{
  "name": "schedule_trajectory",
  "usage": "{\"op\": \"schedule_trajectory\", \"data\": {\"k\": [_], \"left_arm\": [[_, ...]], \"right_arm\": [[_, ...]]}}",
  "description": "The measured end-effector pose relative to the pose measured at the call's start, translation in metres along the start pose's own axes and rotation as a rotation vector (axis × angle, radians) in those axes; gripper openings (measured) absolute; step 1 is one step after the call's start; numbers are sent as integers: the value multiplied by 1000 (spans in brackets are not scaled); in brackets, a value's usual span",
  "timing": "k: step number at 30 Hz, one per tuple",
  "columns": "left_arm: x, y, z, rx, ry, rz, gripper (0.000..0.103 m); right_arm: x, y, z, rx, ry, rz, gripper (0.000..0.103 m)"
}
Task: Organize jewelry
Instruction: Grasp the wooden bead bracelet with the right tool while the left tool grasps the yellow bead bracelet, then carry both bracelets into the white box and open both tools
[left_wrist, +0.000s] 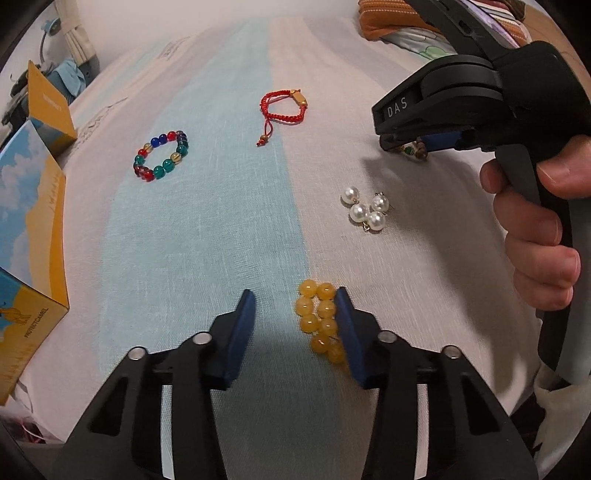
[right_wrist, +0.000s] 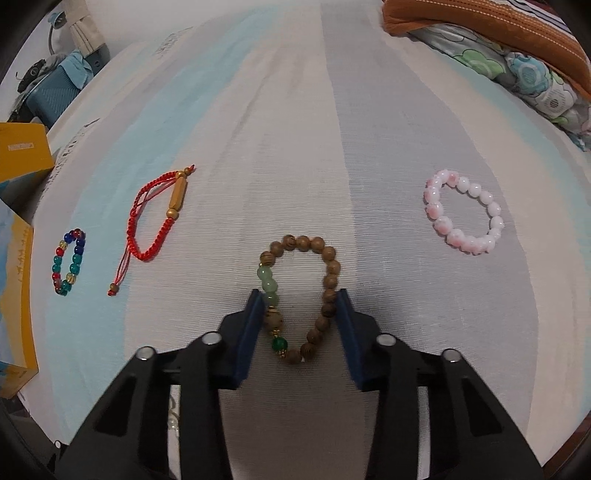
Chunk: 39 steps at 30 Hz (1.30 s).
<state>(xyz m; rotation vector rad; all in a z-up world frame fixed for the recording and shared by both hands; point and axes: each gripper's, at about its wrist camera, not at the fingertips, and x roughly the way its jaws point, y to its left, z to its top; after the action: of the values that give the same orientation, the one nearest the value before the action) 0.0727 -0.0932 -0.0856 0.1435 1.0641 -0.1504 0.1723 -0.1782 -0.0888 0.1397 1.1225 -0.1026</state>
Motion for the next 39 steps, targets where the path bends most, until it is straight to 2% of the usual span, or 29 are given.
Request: {"op": "schedule_trajectory", "data": {"k": [2,5,6,9,13,23,39], "left_arm": [[-1,1,0,1,1,-1,37],[-3,2,0,0,4,-8,26],[-3,3,-1,-3,4,-9,20],[-5,11,1,-16,2,-22,9],[-10,15,1,-24,-6,-49,9],[-16,15,1,-24,-19,-53,9],[-40,28,15,-59,-41,-47,9]], "right_arm": [[-1,-3,-1,3,-2,-9,21],[-1,-3,-1,-12,-6,-22,11],[-1,-3,-2,-12,-7,-25,10],[-3,-4,-2,-4,-20,-25,10],[-9,-5,-2,7,-46,-31,10],[-18,-7,-1,27,-89,-43,10],[-41,-11,-10,44,-91,-8,10]]}}
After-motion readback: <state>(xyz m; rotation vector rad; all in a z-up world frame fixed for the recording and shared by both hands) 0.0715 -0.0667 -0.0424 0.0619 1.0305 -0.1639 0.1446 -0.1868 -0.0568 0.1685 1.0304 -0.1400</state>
